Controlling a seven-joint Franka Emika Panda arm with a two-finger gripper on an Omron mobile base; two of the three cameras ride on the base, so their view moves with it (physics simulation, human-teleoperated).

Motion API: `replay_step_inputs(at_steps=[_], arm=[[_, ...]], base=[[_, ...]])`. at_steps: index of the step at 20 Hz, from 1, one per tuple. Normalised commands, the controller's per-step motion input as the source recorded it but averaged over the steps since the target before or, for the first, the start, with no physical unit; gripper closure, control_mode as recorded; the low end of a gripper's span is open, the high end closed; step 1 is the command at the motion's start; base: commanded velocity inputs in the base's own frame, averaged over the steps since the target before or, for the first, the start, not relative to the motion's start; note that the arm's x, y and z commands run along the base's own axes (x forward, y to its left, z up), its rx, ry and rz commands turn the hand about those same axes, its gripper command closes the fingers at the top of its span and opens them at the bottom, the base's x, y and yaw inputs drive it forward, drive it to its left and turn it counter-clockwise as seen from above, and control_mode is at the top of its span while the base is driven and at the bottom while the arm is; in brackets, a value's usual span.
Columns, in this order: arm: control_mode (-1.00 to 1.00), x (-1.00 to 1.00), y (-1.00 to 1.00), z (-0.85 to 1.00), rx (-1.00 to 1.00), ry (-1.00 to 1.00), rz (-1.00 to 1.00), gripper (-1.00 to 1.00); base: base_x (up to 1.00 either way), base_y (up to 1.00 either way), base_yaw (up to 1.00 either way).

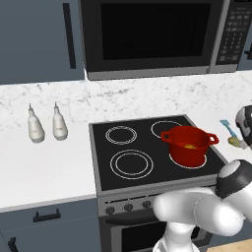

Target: Put the potato and lemon in the pot. Retrieve the spatula and lightly stir the vegetables in the pot.

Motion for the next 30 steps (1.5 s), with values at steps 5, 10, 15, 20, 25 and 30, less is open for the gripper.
replay_step_inputs(at_steps=[5,10,15,20,25,30], arm=[[-1.00,0.53,-0.43,-0.05,0.00,0.12,0.09,-1.00],[-1.00,0.62,-0.26,-0.16,0.00,0.04,0.00,-1.00],[-1.00,0.48,-0.20,-0.41,-0.05,0.02,0.00,-1.00],[-1.00,0.25,-0.34,-0.20,-0.02,0.10,-0.02,-1.00],[-1.00,0.20,-0.23,-0.02,0.00,0.13,-0.02,-1.00],[-1.00,0.12,-0.17,-0.07,0.00,0.02,0.00,-1.00]], base=[[0.00,0.00,0.00],[0.00,0.00,0.00],[0.00,0.00,0.00],[0.00,0.00,0.00],[0.00,0.00,0.00],[0.00,0.00,0.00]])
